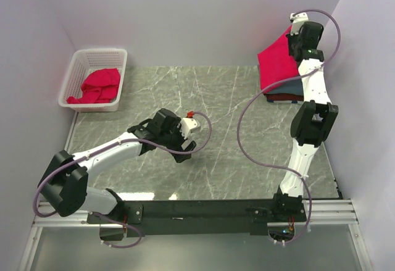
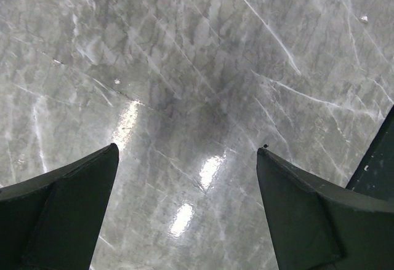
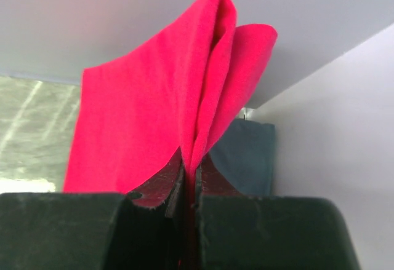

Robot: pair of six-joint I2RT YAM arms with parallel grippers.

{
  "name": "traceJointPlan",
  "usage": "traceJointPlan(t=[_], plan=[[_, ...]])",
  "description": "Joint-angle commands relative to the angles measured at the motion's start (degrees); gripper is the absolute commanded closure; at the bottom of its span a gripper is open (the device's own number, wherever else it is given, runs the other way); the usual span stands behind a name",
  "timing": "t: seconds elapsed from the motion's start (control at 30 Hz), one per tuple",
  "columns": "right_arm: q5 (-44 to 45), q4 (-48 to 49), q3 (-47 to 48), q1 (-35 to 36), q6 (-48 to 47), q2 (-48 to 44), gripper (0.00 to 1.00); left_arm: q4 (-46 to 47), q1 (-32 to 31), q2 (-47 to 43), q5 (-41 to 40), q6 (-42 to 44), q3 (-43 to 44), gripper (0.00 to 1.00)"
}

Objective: Fold and stack the t-shirts
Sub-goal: Neatly place the folded tshirt to the corner

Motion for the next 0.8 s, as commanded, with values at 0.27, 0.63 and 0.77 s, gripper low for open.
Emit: traceJointPlan(t=[0.27,0.63,0.77], plan=[[-2.7,9.5,0.2,-2.2,-10.9,4.4,1.0,-1.6,0.2,1.2,2.0,-0.3,3.8,0.01],[-1.3,13.2,-0.8,-4.0,-16.6,7.4,1.0,-2.5,0.2,1.8,1.4,-0.2,4.8,0.01],[1.1,15.8,-2.2,-4.3,-17.4,7.9,0.84,-3.1,0.3,2.1,2.0,-0.3,5.1,0.01]])
